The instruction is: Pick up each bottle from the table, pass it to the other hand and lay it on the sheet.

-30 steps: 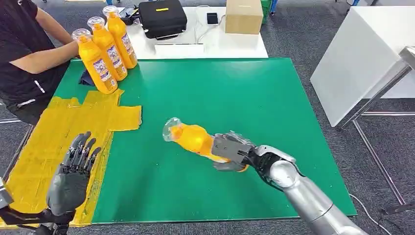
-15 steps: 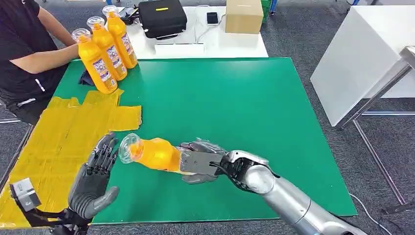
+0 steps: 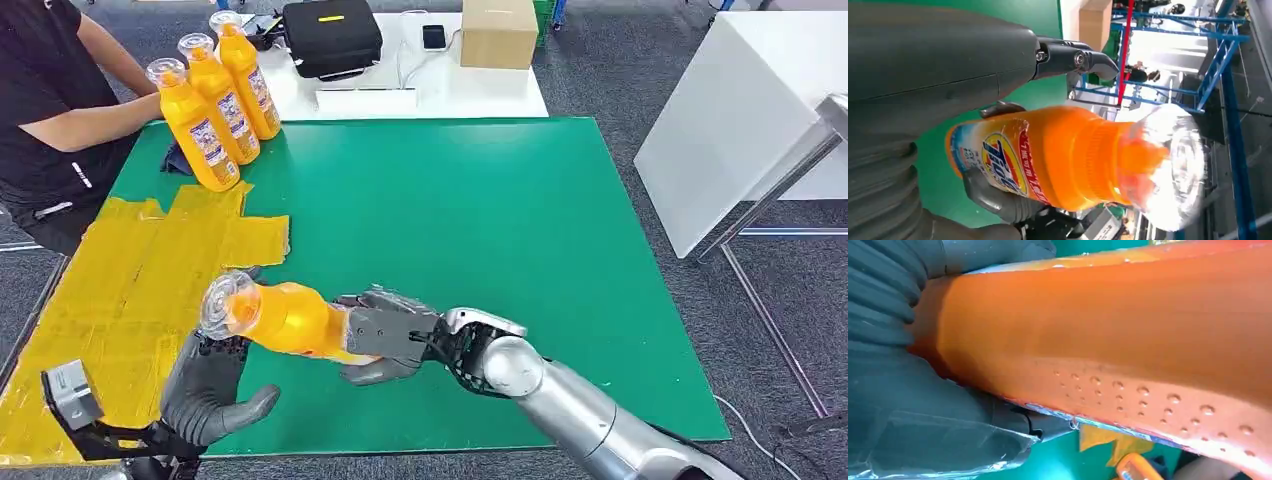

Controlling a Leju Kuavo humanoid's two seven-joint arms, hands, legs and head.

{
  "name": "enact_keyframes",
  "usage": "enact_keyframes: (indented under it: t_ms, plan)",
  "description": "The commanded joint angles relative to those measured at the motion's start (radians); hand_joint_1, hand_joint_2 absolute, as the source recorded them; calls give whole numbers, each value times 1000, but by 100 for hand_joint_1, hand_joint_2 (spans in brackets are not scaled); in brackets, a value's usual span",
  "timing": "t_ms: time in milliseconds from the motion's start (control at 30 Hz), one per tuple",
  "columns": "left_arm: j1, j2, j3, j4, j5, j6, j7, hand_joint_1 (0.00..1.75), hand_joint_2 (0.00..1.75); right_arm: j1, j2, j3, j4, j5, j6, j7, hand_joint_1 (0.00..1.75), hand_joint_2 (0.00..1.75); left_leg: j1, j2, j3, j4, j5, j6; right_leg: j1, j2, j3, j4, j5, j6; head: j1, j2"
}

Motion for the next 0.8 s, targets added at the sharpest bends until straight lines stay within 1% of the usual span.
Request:
enact_keyframes:
  t_ms: [33,300,467,600,733,800]
  plan:
    - [-49,-1,-56,41,-9,8,8,0,175,-31,15,70,40,-57,12,-22,175,175,0,-1,2,0,-1,0,0,-1,2,0,-1,-1,0,0]
    - [-84,13,-81,60,7,1,15,0,175,-66,36,143,78,-132,66,-42,175,175,0,0,3,0,-1,-1,1,0,2,0,-1,-2,0,0]
    - [-99,34,-110,80,65,-47,24,0,175,-99,53,196,95,-207,100,-44,175,175,0,1,2,0,-1,0,0,1,2,0,-1,-1,0,0]
    - [-99,34,-110,80,65,-47,24,0,175,-99,53,196,95,-207,100,-44,175,175,0,1,2,0,-1,-1,0,1,2,0,-1,-2,0,0]
    - [-128,62,-143,82,40,-112,6,0,175,-119,61,237,112,-236,113,-51,175,175,0,0,1,-1,0,0,0,0,0,0,0,-1,0,0]
    - [-132,65,-146,85,35,-122,5,0,175,-122,61,243,113,-237,111,-51,175,175,0,0,1,-1,0,-1,0,0,1,0,-1,-2,0,0]
